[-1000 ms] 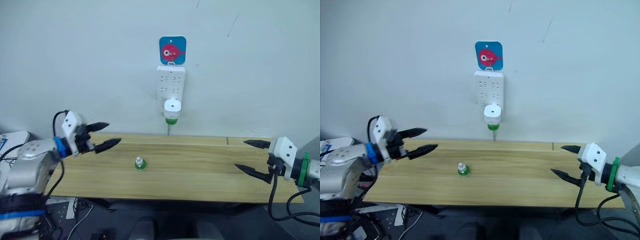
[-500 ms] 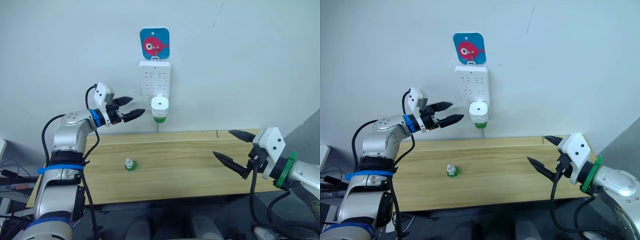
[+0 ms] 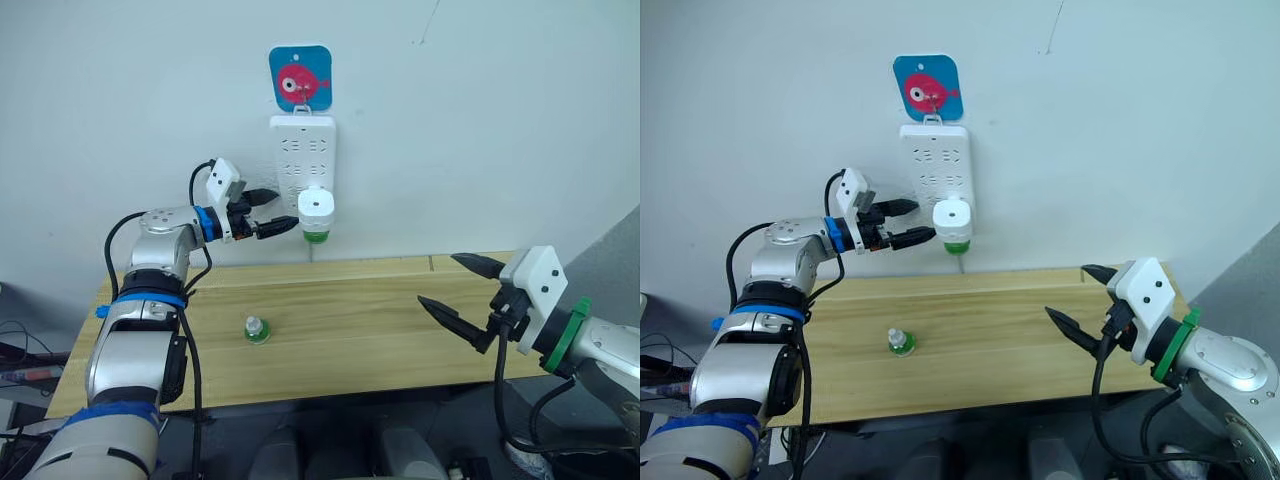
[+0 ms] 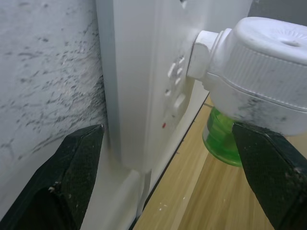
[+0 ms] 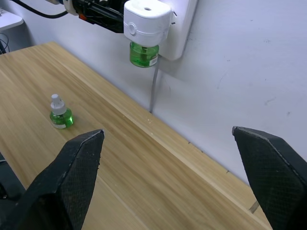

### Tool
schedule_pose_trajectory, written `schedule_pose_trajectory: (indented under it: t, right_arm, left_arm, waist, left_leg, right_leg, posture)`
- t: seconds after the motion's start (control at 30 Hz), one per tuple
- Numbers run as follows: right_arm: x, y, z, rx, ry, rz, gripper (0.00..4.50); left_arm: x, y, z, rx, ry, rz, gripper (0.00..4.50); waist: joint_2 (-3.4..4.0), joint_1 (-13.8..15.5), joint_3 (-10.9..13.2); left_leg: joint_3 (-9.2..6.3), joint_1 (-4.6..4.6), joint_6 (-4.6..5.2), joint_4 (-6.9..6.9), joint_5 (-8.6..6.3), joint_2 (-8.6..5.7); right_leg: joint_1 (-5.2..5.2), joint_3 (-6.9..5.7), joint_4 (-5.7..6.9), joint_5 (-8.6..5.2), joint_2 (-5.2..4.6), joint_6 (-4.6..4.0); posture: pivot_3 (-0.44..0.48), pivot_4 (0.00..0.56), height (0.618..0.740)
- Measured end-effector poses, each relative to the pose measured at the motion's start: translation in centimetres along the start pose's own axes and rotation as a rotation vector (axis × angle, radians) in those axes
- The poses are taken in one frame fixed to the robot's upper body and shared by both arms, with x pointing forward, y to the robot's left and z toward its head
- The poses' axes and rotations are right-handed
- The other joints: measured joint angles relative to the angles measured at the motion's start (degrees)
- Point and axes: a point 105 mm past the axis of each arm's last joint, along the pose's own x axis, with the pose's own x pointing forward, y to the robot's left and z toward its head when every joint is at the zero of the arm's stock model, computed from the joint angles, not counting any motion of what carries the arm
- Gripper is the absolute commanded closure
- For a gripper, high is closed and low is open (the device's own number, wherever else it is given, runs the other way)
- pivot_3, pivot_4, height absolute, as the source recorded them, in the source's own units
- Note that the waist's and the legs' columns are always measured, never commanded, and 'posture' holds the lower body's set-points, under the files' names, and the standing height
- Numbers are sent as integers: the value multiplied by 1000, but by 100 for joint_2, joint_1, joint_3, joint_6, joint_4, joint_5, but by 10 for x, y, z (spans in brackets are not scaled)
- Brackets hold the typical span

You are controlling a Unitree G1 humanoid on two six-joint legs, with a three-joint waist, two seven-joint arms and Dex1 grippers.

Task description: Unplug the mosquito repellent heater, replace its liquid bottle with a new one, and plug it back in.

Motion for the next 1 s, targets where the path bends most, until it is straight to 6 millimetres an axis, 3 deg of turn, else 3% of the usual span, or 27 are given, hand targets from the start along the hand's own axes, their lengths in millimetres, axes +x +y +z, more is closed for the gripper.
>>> schedule_pose_trajectory:
  t: [0.33, 0.43, 0.7, 0.73, 1.0]
  right_arm:
    - [2, 3, 5, 8, -8, 9, 16]
    - [2, 3, 4, 13, -2, 7, 0]
    - [2, 2, 3, 22, -3, -8, 0]
    - [3, 2, 5, 25, -13, -9, 0]
    - [34, 6, 33, 79, -138, -38, 0]
  left_arm:
    - [11, -5, 8, 28, -2, -75, 0]
    - [11, -6, 11, 27, -6, -89, 611]
    - [9, -5, 17, 30, -20, -103, 3055]
    - [9, -6, 17, 32, -20, -110, 3210]
    - [14, -9, 17, 26, -34, -119, 3208]
  waist:
    - [-4, -43, 26]
    - [-3, -52, 27]
    - [-1, -61, 28]
    - [-1, -64, 28]
    - [4, -84, 32]
  left_leg:
    - [2, -17, 0, 1, 0, -2]
    - [-2, -50, 0, 7, 1, -1]
    - [-9, -65, 1, 8, 1, -3]
    - [-9, -64, 1, 9, 1, -3]
    - [-16, -72, 1, 19, 2, -6]
  right_leg:
    - [-19, 4, -1, 2, -1, 12]
    - [-50, -1, 5, 8, 1, 5]
    - [-56, -7, -1, 14, 1, -3]
    - [-55, -7, 1, 14, 1, -3]
    - [-56, -9, 0, 20, -2, 4]
  posture:
    - [-316, 189, 740]
    - [-317, 189, 740]
    - [-311, 189, 740]
    - [-311, 189, 740]
    - [-311, 194, 740]
